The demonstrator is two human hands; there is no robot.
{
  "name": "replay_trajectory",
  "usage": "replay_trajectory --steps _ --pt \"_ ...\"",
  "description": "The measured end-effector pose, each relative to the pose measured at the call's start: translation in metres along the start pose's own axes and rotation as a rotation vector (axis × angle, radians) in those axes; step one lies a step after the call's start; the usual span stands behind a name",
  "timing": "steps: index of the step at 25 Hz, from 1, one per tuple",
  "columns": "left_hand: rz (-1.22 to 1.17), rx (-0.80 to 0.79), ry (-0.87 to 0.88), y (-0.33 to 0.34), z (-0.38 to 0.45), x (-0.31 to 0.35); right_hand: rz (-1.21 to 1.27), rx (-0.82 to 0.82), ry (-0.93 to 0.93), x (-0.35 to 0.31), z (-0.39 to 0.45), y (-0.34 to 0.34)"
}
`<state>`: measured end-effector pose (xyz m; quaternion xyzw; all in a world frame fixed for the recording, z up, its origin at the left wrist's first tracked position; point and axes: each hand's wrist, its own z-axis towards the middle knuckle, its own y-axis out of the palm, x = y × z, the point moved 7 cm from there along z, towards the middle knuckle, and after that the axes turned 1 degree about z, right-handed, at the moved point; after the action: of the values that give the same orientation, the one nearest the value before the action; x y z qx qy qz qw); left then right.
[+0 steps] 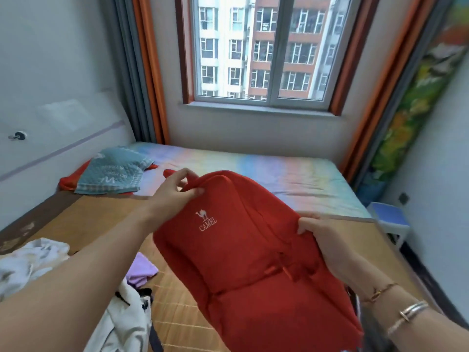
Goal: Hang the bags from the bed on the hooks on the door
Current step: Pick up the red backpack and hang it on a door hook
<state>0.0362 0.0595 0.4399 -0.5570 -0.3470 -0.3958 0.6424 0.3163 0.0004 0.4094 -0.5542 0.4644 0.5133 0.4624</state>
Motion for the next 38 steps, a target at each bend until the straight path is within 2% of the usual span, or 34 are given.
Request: replay_trajectory --steps 3,5,6,8,10,13,15,16,18,21,23,26,28,29,31,32,35,38 --pt "-0.077 -0.115 0.209 0.044 -0.016 0.078 -0.08 0.117 0.023 -0.02 -0.041 -0.045" --pt "-0.1 -0.25 0.334 0.087 -0.04 0.134 -0.011 0.22 0.033 -0.037 -0.072 -0.078" --pt "-0.117 -0.319 0.369 0.107 -0.052 0.153 0.019 0.25 0.0 -0.045 -0.081 -0.09" --pt "-0.144 -0.494 0.441 0.152 -0.085 0.198 -0.106 0.302 -0.12 -0.064 -0.108 -0.12" --pt "-0.165 -0.658 0.518 0.198 -0.12 0.243 -0.286 0.248 -0.151 -0.075 -0.145 -0.147" --pt "-0.231 -0.854 0.596 0.266 -0.175 0.319 -0.399 0.126 -0.022 -0.075 -0.227 -0.205" --pt "-0.267 -0.967 0.634 0.316 -0.219 0.371 -0.439 0.118 0.06 -0.074 -0.299 -0.25" --pt "-0.272 -1.022 0.655 0.342 -0.242 0.396 -0.478 0.184 0.07 -0.077 -0.336 -0.275" --pt "-0.249 -1.112 0.68 0.4 -0.286 0.437 -0.517 0.454 0.058 -0.088 -0.409 -0.332" --pt "-0.09 -1.24 0.734 0.495 -0.359 0.483 -0.315 0.909 -0.052 -0.113 -0.536 -0.41" --pt "0.02 -1.394 0.756 0.555 -0.415 0.499 -0.378 1.113 -0.083 -0.134 -0.615 -0.442" --pt "0.171 -1.673 0.752 0.627 -0.511 0.523 -0.552 1.219 0.001 -0.155 -0.699 -0.47" --pt "0.241 -1.689 0.948 0.669 -0.573 0.567 -0.64 1.288 0.071 -0.162 -0.747 -0.492" --pt "0.231 -1.646 1.044 0.683 -0.597 0.591 -0.661 1.344 0.085 -0.166 -0.769 -0.503" --pt "0.077 -1.603 1.162 0.71 -0.645 0.639 -0.628 1.5 0.063 -0.175 -0.826 -0.529" --pt "-0.024 -1.631 1.179 0.723 -0.67 0.661 -0.606 1.577 0.042 -0.179 -0.859 -0.542" --pt "-0.3 -1.829 1.157 0.76 -0.754 0.721 -0.576 1.716 0.062 -0.185 -0.97 -0.567" --pt "-0.526 -2.091 1.052 0.77 -0.851 0.781 -0.549 1.903 0.126 -0.184 -1.084 -0.56"
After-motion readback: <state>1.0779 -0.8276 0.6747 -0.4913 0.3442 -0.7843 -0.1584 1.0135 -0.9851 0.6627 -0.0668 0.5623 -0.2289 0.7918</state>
